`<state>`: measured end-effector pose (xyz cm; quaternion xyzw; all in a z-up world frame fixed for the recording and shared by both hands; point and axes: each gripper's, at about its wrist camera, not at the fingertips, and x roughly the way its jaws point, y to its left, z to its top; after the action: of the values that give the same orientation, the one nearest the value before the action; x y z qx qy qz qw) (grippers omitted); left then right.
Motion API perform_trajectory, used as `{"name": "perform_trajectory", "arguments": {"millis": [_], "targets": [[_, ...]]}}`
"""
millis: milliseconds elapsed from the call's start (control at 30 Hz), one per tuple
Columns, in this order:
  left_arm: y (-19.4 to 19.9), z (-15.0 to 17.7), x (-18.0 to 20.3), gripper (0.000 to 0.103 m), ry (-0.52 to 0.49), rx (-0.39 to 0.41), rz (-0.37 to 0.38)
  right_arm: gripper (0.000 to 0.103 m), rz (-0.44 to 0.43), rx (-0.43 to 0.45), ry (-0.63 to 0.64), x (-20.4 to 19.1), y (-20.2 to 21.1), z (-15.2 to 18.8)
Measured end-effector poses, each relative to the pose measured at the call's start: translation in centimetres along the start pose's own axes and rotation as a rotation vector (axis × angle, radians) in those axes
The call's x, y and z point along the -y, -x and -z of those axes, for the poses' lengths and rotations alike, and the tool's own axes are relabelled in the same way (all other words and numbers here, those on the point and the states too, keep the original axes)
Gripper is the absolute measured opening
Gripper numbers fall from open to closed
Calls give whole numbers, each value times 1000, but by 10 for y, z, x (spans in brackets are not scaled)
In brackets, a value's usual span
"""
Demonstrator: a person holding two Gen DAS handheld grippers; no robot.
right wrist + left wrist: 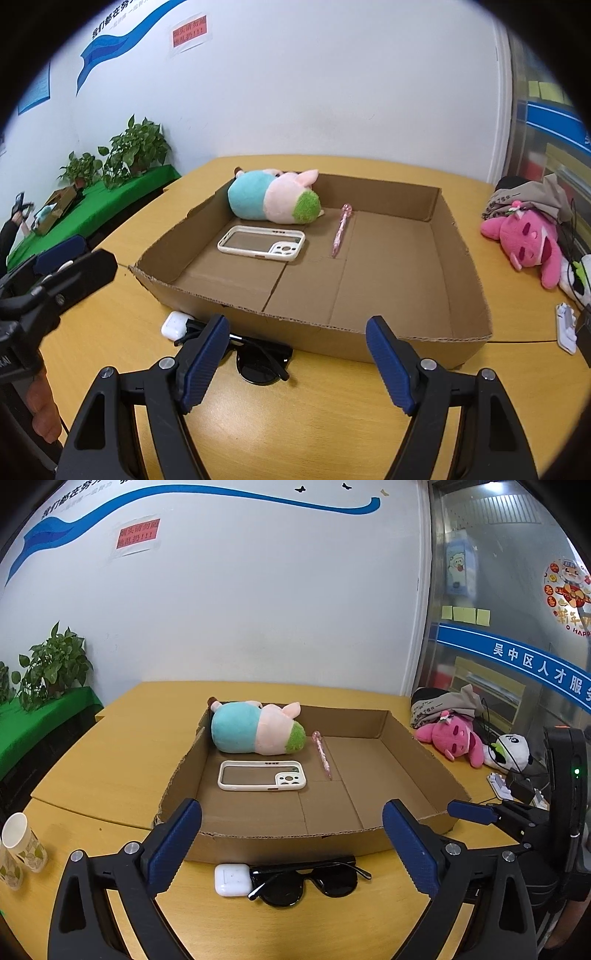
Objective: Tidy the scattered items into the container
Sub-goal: 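Withdraw the right gripper from the box toward the black sunglasses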
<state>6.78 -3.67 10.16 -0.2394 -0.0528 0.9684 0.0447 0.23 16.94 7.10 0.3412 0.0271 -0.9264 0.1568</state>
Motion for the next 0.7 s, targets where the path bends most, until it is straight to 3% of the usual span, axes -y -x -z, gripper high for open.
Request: {"name": "perform_trajectory", "arguments": {"millis": [233, 433, 700], "targets": [[-36, 31, -10, 100, 5, -102, 10, 76, -75, -75, -24, 11, -24, 27], [-70, 66, -27, 100, 59, -197, 84, 76, -163, -189, -51, 20, -59, 57], [-86, 81, -42, 100, 140, -214, 199, 76, -256, -213, -61, 18, -90, 58]]}}
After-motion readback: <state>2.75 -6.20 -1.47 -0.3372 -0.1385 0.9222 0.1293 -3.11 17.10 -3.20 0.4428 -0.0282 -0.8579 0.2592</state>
